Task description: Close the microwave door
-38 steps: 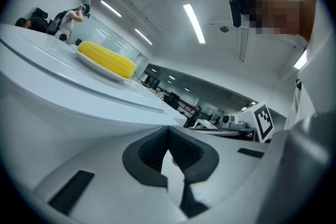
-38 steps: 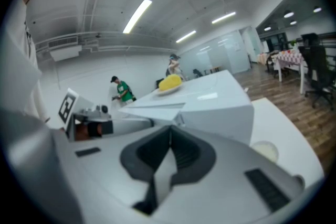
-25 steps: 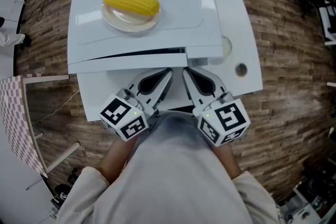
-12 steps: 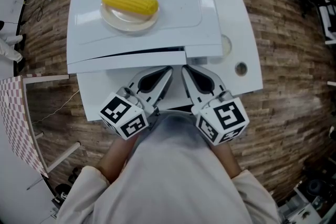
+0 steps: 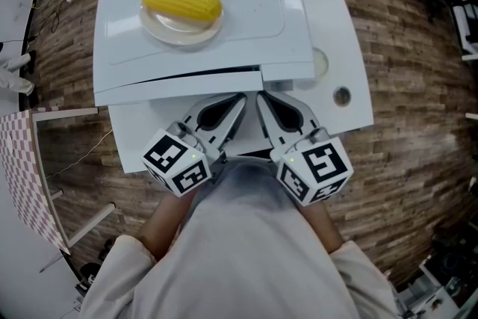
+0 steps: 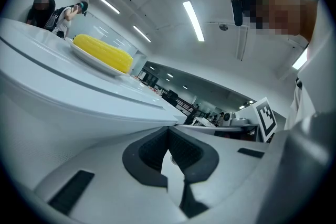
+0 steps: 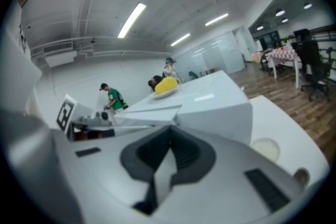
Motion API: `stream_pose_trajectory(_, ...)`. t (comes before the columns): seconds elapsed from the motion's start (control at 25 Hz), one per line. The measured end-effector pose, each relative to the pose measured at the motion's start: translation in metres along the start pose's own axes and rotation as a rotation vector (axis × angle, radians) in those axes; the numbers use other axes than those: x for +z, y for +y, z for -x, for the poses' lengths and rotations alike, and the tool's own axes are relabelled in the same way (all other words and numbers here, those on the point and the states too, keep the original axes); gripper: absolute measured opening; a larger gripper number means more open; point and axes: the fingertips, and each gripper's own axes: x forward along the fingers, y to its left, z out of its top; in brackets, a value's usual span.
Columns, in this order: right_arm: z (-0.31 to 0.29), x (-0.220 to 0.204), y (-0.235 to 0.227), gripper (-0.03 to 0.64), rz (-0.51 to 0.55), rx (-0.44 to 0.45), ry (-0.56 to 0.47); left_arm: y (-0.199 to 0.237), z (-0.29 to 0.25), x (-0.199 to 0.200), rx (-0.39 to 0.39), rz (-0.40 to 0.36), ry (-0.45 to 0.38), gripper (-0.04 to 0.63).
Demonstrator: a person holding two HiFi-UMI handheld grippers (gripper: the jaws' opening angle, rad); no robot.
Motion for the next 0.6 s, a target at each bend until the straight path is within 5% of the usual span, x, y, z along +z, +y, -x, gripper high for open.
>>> stream_pose_trajectory(0.6,-0.003,0.0017,-0.0028,0.023,-0.002,-0.019,-0.016,0.0031,-0.0026,0.0001,0.0,-0.01,0.0,0.02)
